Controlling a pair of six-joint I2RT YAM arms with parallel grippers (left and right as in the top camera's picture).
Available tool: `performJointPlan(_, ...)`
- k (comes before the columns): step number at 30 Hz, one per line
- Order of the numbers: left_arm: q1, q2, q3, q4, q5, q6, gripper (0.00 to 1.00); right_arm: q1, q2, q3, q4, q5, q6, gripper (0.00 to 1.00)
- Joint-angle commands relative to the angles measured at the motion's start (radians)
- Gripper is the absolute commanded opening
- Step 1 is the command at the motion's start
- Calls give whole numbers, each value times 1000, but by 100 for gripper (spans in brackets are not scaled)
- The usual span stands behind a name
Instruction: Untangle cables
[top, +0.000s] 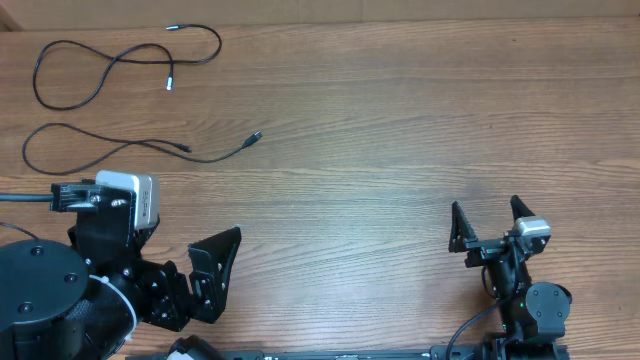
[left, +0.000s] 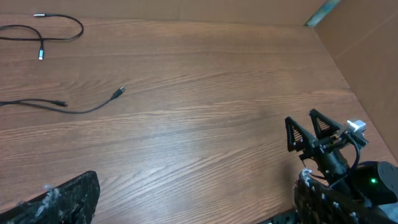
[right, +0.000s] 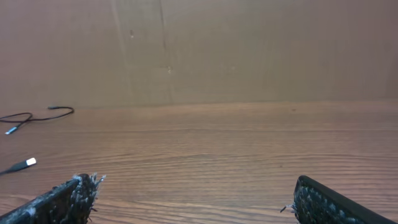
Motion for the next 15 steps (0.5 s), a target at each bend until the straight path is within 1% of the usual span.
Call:
performJointPlan(1, -4, 3, 2, 2, -12, -20, 99, -4, -12, -11, 5, 24, -17, 100)
performJointPlan(6, -4, 3, 2, 2, -12, -20, 100, -4, -12, -11, 2, 32, -27, 100)
performJointPlan(13, -4, 3, 2, 2, -12, -21, 99, -4, -12, -10, -1, 39, -115, 100)
performJointPlan(15, -4, 3, 2, 2, -12, -20, 99, -4, -12, -10, -2, 47, -114, 100)
